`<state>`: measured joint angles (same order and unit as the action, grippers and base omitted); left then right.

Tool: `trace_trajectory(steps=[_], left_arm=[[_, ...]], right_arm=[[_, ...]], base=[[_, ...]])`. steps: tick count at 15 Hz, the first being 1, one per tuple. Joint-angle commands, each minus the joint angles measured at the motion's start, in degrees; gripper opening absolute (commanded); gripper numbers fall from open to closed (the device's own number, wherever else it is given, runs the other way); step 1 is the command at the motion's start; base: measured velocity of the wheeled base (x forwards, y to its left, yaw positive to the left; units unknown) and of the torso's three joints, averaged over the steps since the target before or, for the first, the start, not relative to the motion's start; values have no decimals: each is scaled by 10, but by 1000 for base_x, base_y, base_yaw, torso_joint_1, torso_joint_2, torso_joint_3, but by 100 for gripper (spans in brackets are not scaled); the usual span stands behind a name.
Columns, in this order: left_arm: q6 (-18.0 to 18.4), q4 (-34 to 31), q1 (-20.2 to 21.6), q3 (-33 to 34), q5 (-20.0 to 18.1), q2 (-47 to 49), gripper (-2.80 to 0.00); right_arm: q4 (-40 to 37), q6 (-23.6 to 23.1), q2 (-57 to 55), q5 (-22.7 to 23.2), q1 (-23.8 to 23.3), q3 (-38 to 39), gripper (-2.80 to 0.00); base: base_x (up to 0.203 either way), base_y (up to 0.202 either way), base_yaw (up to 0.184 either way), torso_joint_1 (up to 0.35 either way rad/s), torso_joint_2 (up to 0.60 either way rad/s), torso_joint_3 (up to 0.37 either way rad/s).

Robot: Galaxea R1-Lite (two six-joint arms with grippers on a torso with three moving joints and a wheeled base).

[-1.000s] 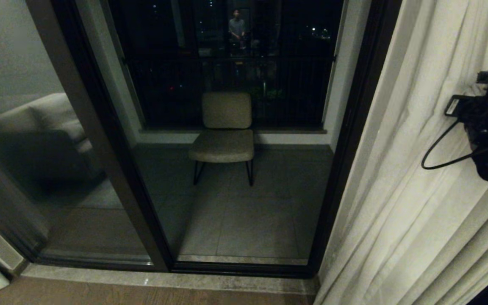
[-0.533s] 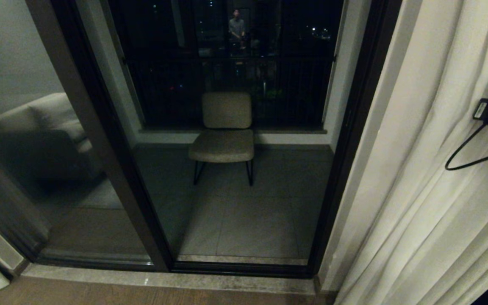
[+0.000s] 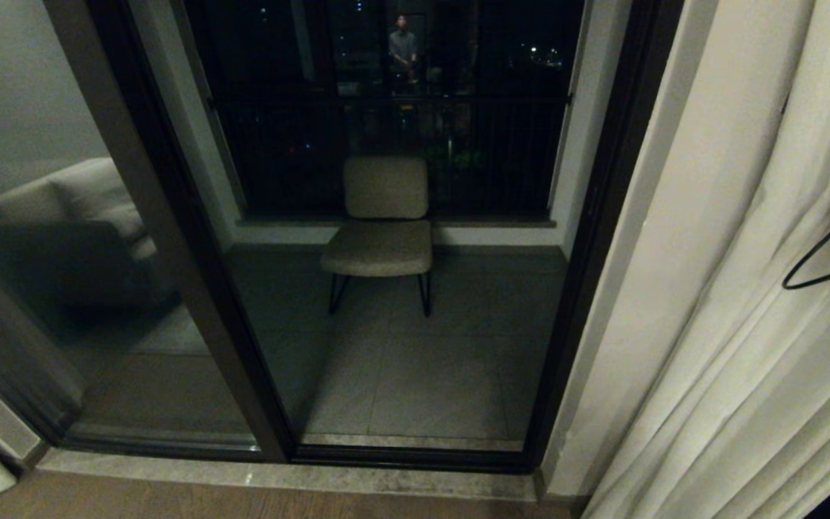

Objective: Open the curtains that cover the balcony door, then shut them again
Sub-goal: Pull the inner curtains open on both sides

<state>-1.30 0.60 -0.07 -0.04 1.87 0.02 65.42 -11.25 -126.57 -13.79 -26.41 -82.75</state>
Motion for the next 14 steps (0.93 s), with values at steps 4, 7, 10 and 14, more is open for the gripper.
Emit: trace_trajectory(steps=[4,7,10,14], left_arm=[[0,0,0,0,1,0,-280],[0,0,0,0,1,0,-280],[0,0,0,0,1,0,-280],[0,0,0,0,0,0,-280]], right_arm=[[-3,-10,-14,0,-31,-35,-280],[-4,-11,-16,0,-59,-40,-280],[-3,-18,-17,1,-83,-41,-280],[-1,-20,-13,0,-95,-41,-280]], base=[[0,0,0,0,0,0],[0,0,0,0,0,0],[0,0,0,0,0,0],[0,0,0,0,0,0]])
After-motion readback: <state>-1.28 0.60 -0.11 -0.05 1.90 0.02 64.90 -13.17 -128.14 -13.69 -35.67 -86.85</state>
